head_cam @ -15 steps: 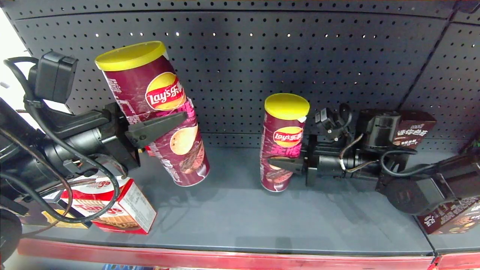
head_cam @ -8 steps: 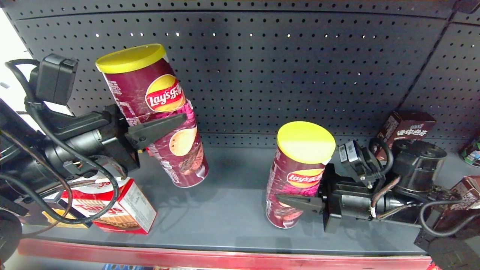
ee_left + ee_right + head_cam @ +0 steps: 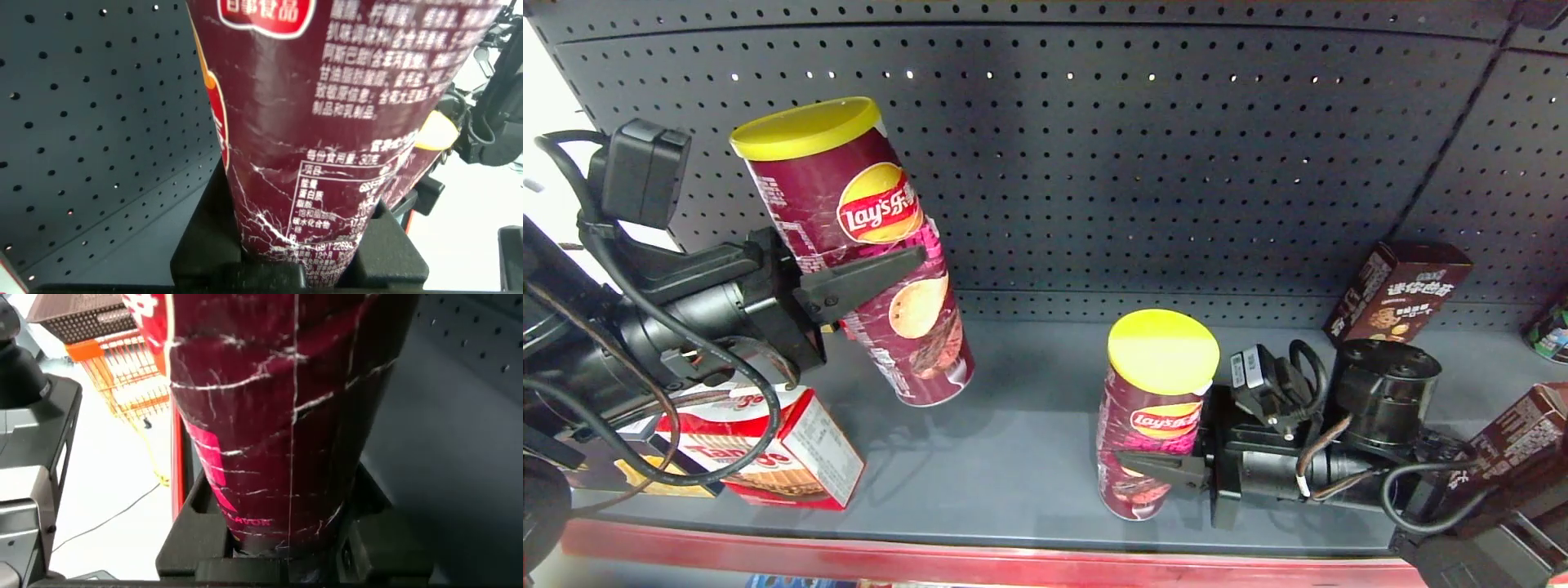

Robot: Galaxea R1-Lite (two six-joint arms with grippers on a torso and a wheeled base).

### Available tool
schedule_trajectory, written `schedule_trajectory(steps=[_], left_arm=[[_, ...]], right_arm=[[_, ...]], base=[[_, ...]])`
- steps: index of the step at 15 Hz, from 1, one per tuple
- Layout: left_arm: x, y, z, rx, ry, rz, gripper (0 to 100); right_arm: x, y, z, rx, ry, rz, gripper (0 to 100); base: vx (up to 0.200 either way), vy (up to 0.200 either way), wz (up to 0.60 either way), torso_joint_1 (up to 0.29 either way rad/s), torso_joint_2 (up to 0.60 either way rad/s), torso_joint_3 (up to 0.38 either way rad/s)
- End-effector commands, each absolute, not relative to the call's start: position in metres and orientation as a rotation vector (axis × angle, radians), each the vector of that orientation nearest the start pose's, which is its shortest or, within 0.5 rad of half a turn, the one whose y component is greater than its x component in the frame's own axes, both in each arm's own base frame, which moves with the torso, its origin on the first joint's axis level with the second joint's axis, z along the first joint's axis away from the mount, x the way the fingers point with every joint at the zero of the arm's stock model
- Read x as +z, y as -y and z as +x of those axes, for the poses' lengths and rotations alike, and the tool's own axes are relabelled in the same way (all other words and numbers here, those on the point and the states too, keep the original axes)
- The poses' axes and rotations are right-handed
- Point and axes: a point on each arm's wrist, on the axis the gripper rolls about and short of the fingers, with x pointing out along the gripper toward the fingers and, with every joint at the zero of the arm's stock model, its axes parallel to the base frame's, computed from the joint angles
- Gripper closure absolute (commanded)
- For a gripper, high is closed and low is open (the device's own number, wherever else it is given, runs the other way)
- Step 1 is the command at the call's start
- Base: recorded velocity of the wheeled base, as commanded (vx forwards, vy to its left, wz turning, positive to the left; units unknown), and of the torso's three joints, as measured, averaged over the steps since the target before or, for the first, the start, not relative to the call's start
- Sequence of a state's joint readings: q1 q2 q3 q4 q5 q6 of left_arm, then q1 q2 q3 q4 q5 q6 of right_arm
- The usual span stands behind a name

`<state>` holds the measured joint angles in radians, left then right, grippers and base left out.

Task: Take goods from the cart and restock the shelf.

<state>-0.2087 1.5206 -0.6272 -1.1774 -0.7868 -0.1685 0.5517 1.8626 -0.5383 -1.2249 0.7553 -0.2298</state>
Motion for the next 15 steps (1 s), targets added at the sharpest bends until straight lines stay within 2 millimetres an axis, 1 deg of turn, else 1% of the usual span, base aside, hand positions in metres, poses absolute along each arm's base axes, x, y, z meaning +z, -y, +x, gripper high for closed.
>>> schedule_trajectory(steps=[1,3,4,7,9,11,12,14,15], left_arm=[[0.237,0.067,0.238,-1.01,0.196,-0.07,100],[0.236,0.067,0.238,-1.01,0.193,-0.071,100],[0.235,0.067,0.239,-1.01,0.191,-0.071,100],[0.235,0.067,0.239,-1.01,0.191,-0.071,100],[0.235,0.067,0.239,-1.01,0.19,-0.072,100],[0.235,0.067,0.239,-1.01,0.191,-0.07,100],[0.235,0.067,0.239,-1.01,0.192,-0.07,100],[0.235,0.067,0.238,-1.01,0.192,-0.07,100],[0.233,0.066,0.237,-1.01,0.183,-0.072,100]], right_arm=[[0.12,-0.172,0.25,1.315,0.025,-0.183,100],[0.118,-0.173,0.252,1.315,0.025,-0.183,100],[0.118,-0.174,0.253,1.313,0.035,-0.186,0],[0.121,-0.169,0.25,1.28,0.037,-0.189,0],[0.132,-0.163,0.244,1.253,0.066,-0.192,0],[0.147,-0.157,0.235,1.243,0.106,-0.186,0],[0.161,-0.148,0.227,1.225,0.145,-0.174,0],[0.177,-0.133,0.215,1.196,0.193,-0.167,0],[0.188,-0.117,0.201,1.163,0.221,-0.154,0]], base=[[0.0,0.0,0.0,0.0,0.0,0.0],[0.0,0.0,0.0,0.0,0.0,0.0],[0.0,0.0,0.0,0.0,0.0,0.0],[0.0,0.0,0.0,0.0,0.0,0.0],[0.0,0.0,0.0,0.0,0.0,0.0],[0.0,0.0,0.0,0.0,0.0,0.0],[0.0,0.0,0.0,0.0,0.0,0.0],[0.0,0.0,0.0,0.0,0.0,0.0],[0.0,0.0,0.0,0.0,0.0,0.0]])
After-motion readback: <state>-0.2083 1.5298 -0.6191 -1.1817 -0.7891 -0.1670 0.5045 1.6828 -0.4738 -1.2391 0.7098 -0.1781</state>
